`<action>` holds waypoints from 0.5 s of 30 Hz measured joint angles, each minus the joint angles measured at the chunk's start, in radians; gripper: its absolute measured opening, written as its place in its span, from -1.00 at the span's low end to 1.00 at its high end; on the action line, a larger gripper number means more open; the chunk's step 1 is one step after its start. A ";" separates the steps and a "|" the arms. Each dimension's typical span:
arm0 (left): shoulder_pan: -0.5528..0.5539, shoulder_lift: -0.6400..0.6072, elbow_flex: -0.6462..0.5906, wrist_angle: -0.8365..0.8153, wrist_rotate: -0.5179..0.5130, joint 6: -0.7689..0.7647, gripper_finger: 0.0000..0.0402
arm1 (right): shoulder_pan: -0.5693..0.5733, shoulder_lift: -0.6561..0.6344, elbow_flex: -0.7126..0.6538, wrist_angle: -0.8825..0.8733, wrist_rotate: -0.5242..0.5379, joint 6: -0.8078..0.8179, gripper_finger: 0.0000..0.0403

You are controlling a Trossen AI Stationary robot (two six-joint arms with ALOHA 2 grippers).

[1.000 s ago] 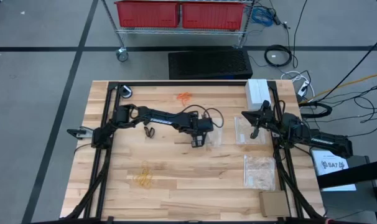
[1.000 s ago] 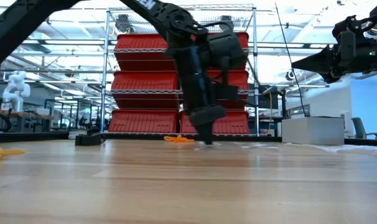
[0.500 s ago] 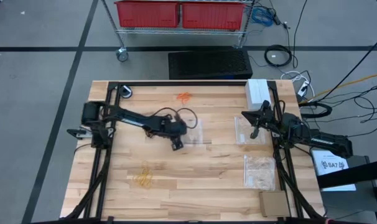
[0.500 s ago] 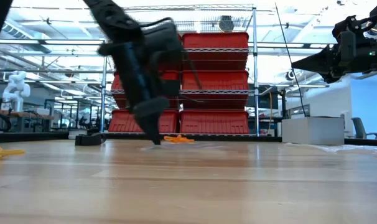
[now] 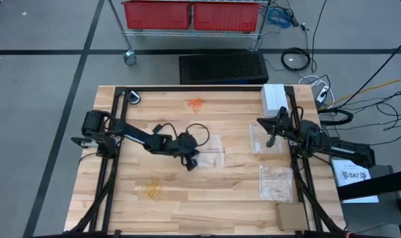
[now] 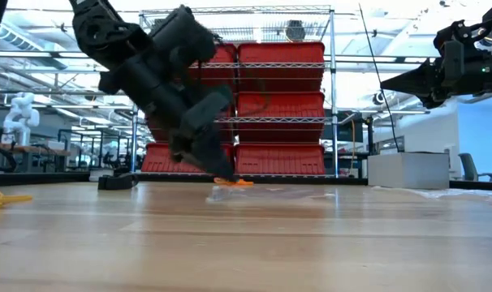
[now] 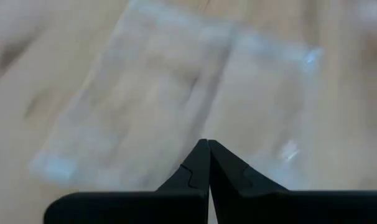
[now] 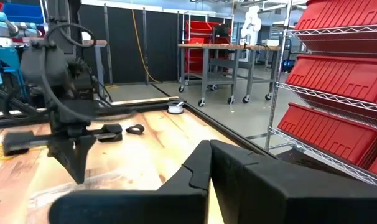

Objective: Sort rubber bands
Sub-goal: Open the top right zip bag

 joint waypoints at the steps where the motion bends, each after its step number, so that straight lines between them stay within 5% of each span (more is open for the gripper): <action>1: 0.000 0.000 0.009 0.017 0.000 0.030 -0.97 | 0.000 0.000 0.000 0.000 0.000 0.000 -1.00; 12: 0.156 0.005 0.123 -0.112 0.006 0.389 -0.97 | 0.000 0.000 0.000 0.000 0.000 0.000 -1.00; 15: 0.211 0.006 0.123 -0.155 0.105 0.420 -0.97 | 0.000 0.000 0.000 0.000 0.000 0.000 -1.00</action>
